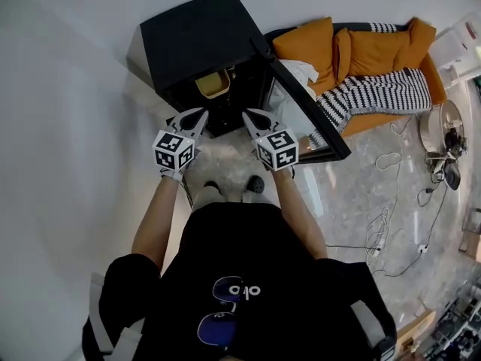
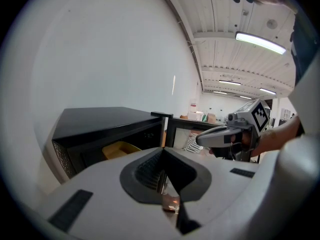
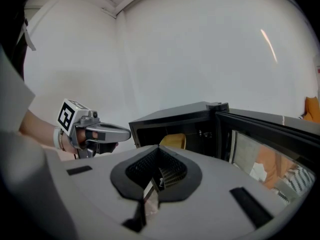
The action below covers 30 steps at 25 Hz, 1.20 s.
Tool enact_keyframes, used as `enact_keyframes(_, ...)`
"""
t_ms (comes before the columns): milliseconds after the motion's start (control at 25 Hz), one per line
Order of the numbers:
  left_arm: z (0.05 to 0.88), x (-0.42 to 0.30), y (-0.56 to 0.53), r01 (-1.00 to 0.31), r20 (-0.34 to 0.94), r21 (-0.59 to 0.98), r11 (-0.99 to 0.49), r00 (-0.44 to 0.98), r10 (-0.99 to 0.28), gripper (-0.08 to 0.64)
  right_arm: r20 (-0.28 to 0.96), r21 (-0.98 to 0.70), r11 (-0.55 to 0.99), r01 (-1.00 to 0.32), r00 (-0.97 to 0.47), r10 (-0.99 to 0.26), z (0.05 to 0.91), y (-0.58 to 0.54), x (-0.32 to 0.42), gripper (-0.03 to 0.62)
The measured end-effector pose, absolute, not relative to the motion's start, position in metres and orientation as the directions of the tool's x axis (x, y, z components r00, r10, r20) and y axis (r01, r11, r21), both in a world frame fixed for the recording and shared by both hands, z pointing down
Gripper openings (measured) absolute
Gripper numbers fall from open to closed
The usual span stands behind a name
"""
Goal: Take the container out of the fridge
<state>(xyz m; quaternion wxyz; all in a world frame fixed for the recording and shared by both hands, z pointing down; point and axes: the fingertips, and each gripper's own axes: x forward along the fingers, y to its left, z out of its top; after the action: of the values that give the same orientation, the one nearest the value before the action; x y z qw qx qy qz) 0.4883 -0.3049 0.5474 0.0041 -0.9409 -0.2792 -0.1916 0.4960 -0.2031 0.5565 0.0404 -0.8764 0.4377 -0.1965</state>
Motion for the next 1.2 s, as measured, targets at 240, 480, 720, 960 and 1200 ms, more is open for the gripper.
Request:
enact_keyframes(240,0.556,0.5,-0.31,0.563,0.372,0.095,-0.821,0.745,0.554,0.008,0.328,-0.254,-0.653,-0.713,0.572,-0.752,0.562,-0.199,0.501,0.008)
enact_keyframes(480,0.562,0.51,-0.321,0.608,0.377,0.09,-0.789,0.712,0.592,0.008,0.343,-0.239,-0.693,-0.68,0.609,-0.715,0.564,-0.208,0.502,0.008)
enact_keyframes(720,0.565,0.519,-0.326,0.643,0.386,0.087,-0.761,0.683,0.621,0.008,0.349,-0.231,-0.718,-0.657,0.633,-0.691,0.561,-0.216,0.504,0.008)
enact_keyframes(960,0.58,0.526,-0.322,0.668,0.415,0.089,-0.739,0.649,0.637,0.008,0.364,-0.227,-0.731,-0.644,0.64,-0.676,0.567,-0.217,0.502,0.008)
enact_keyframes(1200,0.598,0.542,-0.31,0.682,0.462,0.068,-0.729,0.626,0.628,0.008,0.378,-0.221,-0.744,-0.631,0.648,-0.662,0.574,-0.208,0.502,0.008)
